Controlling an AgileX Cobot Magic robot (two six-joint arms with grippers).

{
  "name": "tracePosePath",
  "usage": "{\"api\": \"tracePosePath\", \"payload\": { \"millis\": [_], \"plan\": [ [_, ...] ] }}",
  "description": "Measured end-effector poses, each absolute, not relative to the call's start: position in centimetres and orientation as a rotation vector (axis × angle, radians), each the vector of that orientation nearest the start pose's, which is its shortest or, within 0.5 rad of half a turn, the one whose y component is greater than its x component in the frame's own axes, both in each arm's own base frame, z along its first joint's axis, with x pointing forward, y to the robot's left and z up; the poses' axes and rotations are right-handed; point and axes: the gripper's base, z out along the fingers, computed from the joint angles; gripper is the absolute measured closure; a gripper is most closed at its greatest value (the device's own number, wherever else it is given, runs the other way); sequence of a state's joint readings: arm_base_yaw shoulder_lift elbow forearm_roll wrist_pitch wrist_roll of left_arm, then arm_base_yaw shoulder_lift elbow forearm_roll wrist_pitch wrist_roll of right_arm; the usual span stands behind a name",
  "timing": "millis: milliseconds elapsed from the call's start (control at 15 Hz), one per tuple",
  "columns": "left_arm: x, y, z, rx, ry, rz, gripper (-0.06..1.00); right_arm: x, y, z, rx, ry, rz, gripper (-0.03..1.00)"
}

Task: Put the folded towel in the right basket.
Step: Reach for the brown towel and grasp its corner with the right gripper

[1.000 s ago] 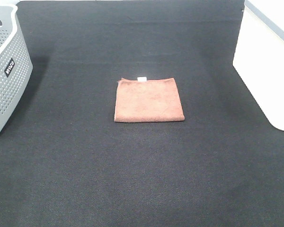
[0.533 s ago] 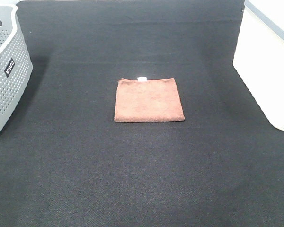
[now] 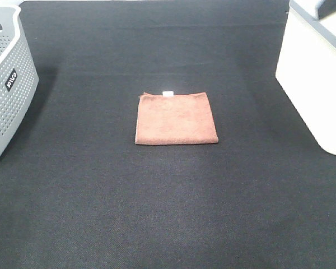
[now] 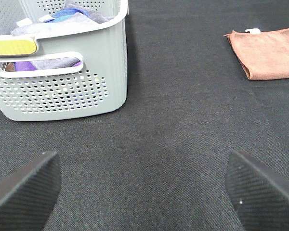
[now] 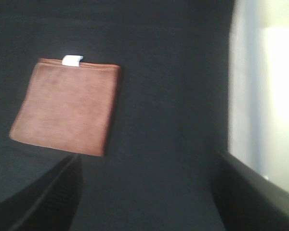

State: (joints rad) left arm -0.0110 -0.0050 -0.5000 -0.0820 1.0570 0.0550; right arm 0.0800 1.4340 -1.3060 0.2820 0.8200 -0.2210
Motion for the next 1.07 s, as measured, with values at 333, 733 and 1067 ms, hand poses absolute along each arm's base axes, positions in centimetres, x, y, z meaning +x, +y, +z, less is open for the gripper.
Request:
{"api": "tracePosePath", "payload": {
  "millis": [333,733,1067],
  "plan": [
    [-0.6,-0.6,27.8,0.071,2.032,-0.070,0.07,35.4,10.7,32.7,-0.376,2.456,0.373,0.27],
    [-0.6,-0.6,27.8,0.071,2.032,-0.070,0.07,41.2,14.5,23.4,-0.315,2.691,0.555,0.27],
    [-0.6,-0.6,27.8,0.071,2.032,-0.070,0.07,44.2,15.8,17.5,-0.328,2.849,0.620,0.27]
  ]
}}
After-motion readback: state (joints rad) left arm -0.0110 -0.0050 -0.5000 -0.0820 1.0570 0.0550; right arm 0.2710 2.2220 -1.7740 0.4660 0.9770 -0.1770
